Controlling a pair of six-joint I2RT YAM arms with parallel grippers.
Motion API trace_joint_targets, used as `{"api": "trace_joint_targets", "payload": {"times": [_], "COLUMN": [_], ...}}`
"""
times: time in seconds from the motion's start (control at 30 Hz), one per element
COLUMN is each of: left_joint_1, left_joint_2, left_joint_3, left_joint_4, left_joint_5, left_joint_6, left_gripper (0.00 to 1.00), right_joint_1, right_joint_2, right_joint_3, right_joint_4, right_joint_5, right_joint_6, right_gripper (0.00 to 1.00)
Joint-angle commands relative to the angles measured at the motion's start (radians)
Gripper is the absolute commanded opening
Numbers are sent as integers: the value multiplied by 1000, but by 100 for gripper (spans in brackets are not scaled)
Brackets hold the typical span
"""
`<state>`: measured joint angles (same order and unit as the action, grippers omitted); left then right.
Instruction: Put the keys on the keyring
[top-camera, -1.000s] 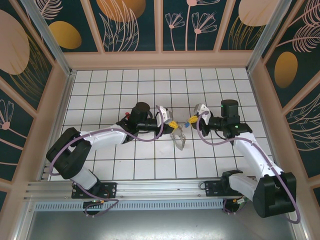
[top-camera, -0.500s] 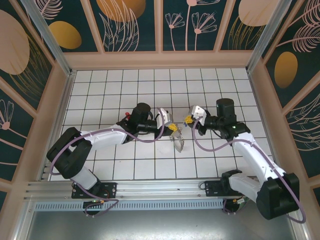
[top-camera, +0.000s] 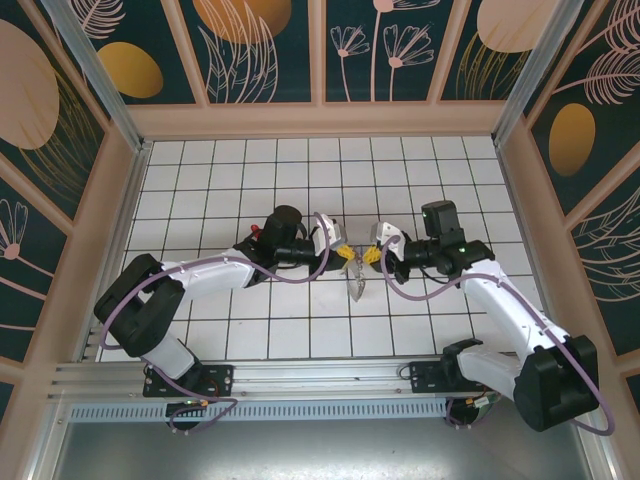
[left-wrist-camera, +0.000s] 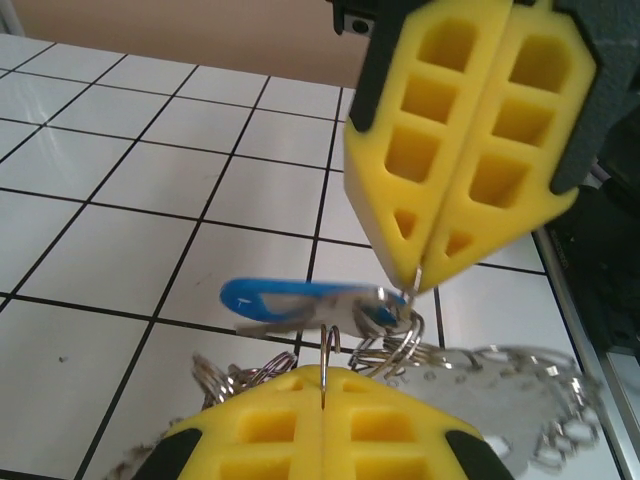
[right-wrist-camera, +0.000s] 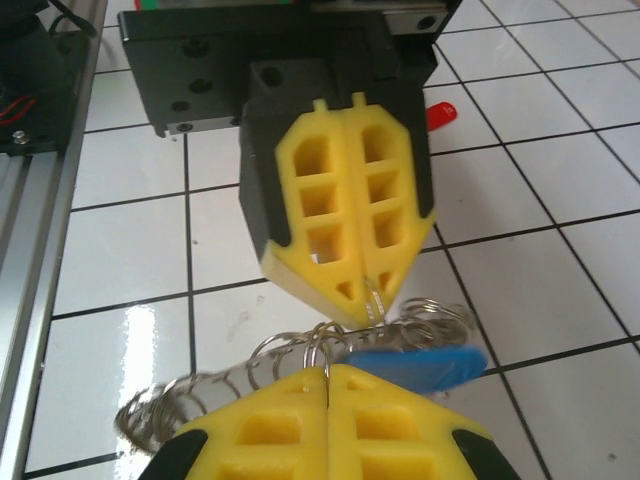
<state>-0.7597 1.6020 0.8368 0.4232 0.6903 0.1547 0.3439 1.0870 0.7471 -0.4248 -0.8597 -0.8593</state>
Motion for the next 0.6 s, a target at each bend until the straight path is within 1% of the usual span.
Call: {"api": "trace_joint_targets", "payload": {"times": [0.0, 0.07, 0.1, 0.23, 0.3, 0.47, 0.57], "left_joint_1": [-4, -3, -4, -4, -3, -4, -4], "left_joint_2": [3, 3, 3, 3, 3, 2, 5], "left_joint_3": [18, 17, 19, 24, 24, 27, 28], "left_joint_4": [65, 58, 53, 15, 1, -8, -6], "left_joint_5": [12, 12, 17, 45, 46, 46, 42], "left_joint_6": [-15, -8, 2, 44, 63, 84, 82], "left_gripper": [0, 0, 0, 0, 0, 0, 0], "right_joint_1": [13, 12, 12, 11, 9, 9, 11], "right_joint_2": [-10, -18, -25, -43, -41, -13, 2], "right_joint_3": [11, 11, 8, -11, -9, 3, 6], "right_joint_4": [-55, -44, -18, 103, 127, 116, 103], "right_joint_5": [-37, -30, -6, 145, 178, 146, 76], "right_joint_6": [-26, -22, 1, 100, 113, 90, 62], "right_gripper": [0, 0, 0, 0, 0, 0, 0]}}
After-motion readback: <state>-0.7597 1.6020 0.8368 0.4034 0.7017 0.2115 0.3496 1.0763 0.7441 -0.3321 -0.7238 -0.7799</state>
